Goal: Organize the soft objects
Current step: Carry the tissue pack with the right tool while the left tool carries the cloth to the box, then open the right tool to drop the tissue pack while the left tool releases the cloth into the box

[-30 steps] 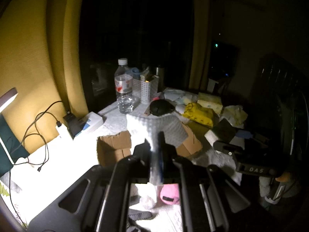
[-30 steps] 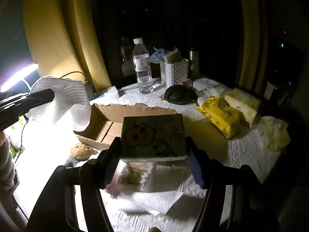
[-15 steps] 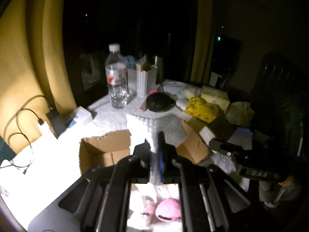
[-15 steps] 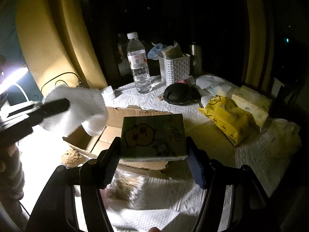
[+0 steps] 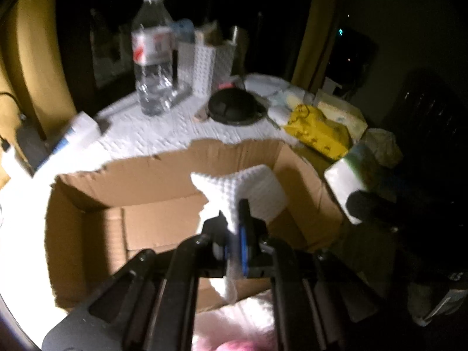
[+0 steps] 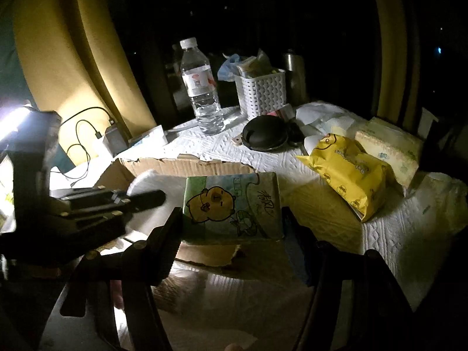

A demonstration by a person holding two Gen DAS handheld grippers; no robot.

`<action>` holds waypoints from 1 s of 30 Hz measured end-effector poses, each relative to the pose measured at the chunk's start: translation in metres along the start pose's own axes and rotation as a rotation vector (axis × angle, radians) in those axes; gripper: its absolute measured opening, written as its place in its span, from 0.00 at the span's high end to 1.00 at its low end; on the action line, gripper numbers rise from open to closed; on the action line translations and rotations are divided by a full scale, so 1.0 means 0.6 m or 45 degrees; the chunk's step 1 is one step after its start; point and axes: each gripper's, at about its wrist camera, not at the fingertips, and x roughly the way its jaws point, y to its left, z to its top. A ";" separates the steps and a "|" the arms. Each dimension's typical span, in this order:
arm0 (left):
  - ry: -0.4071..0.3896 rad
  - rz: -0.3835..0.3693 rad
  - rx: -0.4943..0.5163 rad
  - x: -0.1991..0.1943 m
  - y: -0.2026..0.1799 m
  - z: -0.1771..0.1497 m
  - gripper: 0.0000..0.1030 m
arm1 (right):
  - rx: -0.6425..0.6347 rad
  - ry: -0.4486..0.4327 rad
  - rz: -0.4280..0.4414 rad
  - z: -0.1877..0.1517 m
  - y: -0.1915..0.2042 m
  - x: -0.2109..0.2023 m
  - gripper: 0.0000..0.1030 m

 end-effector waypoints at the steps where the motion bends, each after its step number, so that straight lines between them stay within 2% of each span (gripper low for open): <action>1: 0.021 -0.018 -0.009 0.010 -0.001 -0.001 0.95 | 0.005 0.001 0.000 0.000 -0.003 0.001 0.34; 4: 0.076 -0.048 -0.033 0.032 -0.003 -0.003 0.91 | 0.022 0.007 -0.006 -0.004 -0.012 0.004 0.34; 5: 0.086 -0.042 -0.038 0.033 -0.004 -0.002 0.83 | 0.025 0.008 -0.008 -0.004 -0.015 0.005 0.34; 7: 0.098 -0.044 -0.043 0.033 -0.004 -0.003 0.75 | 0.031 0.010 -0.013 -0.005 -0.018 0.006 0.34; 9: 0.103 -0.049 -0.034 0.027 -0.004 -0.004 0.73 | 0.036 0.009 -0.016 -0.004 -0.016 0.007 0.34; 10: 0.104 -0.047 -0.026 0.024 -0.005 -0.004 0.65 | 0.037 0.007 -0.016 -0.003 -0.016 0.006 0.34; 11: 0.105 -0.050 -0.022 0.019 -0.006 -0.005 0.46 | 0.038 0.006 -0.016 -0.002 -0.014 0.006 0.34; 13: 0.090 -0.090 -0.047 0.006 -0.001 -0.004 0.32 | 0.037 0.005 -0.017 -0.001 -0.009 0.005 0.34; 15: 0.077 -0.096 -0.057 -0.008 0.005 -0.004 0.32 | 0.031 0.004 -0.018 0.002 -0.002 0.004 0.34; 23: 0.023 0.018 -0.079 -0.052 0.047 -0.010 0.32 | -0.007 0.037 0.003 0.003 0.039 0.021 0.34; 30: 0.008 0.065 -0.114 -0.073 0.083 -0.024 0.32 | 0.010 0.091 0.006 -0.003 0.063 0.052 0.34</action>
